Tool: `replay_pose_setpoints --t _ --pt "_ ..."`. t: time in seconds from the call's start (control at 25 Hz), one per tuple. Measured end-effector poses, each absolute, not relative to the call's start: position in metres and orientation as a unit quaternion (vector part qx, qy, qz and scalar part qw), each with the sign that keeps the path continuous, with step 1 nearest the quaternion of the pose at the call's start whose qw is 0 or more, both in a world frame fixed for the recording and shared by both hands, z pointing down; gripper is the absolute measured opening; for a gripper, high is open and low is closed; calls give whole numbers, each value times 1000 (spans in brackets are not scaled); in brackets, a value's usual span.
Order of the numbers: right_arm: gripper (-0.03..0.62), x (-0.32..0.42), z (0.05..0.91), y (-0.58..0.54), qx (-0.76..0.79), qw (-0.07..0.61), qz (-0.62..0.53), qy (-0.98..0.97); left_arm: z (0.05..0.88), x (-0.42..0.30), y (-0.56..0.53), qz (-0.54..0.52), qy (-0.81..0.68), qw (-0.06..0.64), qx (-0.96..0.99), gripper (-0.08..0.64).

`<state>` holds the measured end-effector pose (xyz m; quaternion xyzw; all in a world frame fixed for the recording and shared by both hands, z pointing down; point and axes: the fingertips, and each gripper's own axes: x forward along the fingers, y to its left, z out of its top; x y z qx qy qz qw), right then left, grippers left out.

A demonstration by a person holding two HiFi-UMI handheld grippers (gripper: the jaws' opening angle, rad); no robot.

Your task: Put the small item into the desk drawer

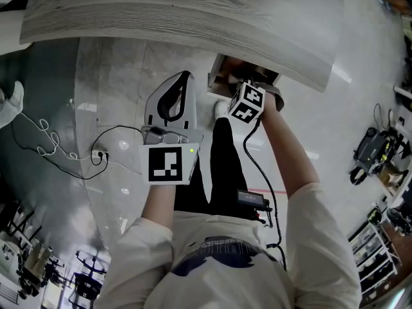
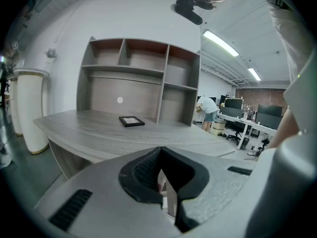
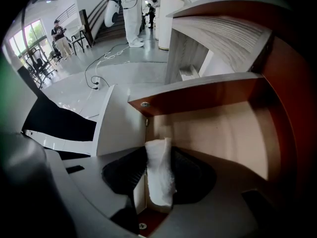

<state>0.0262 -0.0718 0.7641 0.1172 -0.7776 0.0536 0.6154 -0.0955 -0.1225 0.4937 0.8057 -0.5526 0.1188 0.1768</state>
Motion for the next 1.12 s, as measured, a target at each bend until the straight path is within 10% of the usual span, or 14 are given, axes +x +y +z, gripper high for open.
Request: replay_pose_setpoints --t 1.12 --pt "212 22 717 -86 183 532 95 -821 490 -90 -121 142 -543 169 810 8"
